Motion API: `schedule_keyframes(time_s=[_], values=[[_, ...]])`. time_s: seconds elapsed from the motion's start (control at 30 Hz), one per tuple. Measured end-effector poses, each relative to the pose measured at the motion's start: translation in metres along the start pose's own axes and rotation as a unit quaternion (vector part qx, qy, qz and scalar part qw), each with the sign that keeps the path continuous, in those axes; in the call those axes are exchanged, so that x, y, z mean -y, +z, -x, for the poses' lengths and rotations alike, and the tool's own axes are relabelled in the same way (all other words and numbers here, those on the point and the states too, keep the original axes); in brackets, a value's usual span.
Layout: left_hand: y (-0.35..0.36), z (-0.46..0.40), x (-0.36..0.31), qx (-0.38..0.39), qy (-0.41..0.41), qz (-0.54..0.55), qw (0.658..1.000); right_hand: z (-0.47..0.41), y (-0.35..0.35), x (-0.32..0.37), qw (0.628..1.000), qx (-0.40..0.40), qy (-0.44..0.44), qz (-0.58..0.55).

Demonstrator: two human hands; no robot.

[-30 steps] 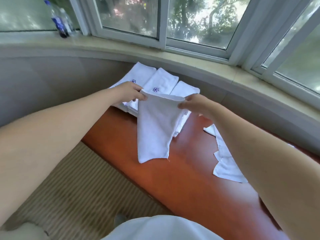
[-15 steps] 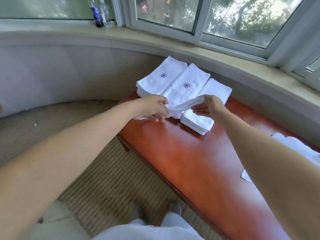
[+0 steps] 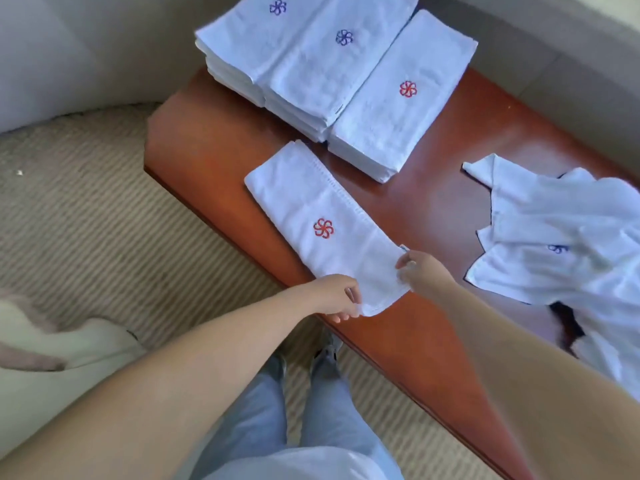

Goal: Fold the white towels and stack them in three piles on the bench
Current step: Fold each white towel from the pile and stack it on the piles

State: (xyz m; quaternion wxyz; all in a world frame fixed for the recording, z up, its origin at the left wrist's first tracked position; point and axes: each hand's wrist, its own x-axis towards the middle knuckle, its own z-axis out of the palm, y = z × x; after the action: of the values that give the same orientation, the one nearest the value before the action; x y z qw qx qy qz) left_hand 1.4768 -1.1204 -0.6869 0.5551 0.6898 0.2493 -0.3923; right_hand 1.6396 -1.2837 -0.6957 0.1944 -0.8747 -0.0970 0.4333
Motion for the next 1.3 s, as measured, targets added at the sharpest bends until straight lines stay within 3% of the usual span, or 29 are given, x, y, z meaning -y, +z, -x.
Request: schedule_keyframes(time_s=[0.1,0.2,0.57,0.77,0.87,0.97,1.07,1.2,1.3], values=[[-0.01,-0.005,-0.003,-0.01,-0.025,0.013,1.0,-0.011,-0.01,-0.008,0.996,0.019,-0.001,0.084],[-0.035,-0.007,-0.001,-0.117,-0.048,0.066,0.99,-0.026,-0.019,0.012,0.989,0.017,-0.032,0.147],[-0.152,-0.021,0.032,-0.407,-0.148,0.234,0.87,-0.103,0.003,0.146,0.982,0.039,-0.16,0.092],[-0.215,-0.05,0.048,-0.429,-0.177,0.374,0.803,-0.162,0.028,0.204,0.985,0.028,-0.155,0.066],[-0.235,-0.056,0.05,-0.387,-0.16,0.457,0.785,-0.182,0.04,0.23,0.991,0.031,-0.128,0.027],[-0.248,-0.054,0.056,-0.334,-0.115,0.487,0.798,-0.193,0.047,0.252,0.996,0.053,-0.069,-0.035],[-0.263,-0.046,0.065,-0.28,-0.059,0.461,0.84,-0.195,0.046,0.265,0.995,0.075,-0.029,-0.062],[-0.287,-0.03,0.068,-0.217,-0.033,0.348,0.911,-0.175,0.034,0.274,0.993,0.093,-0.016,-0.073],[-0.307,-0.017,0.056,-0.192,-0.017,0.269,0.944,-0.152,0.012,0.276,0.993,0.085,-0.019,-0.083]])
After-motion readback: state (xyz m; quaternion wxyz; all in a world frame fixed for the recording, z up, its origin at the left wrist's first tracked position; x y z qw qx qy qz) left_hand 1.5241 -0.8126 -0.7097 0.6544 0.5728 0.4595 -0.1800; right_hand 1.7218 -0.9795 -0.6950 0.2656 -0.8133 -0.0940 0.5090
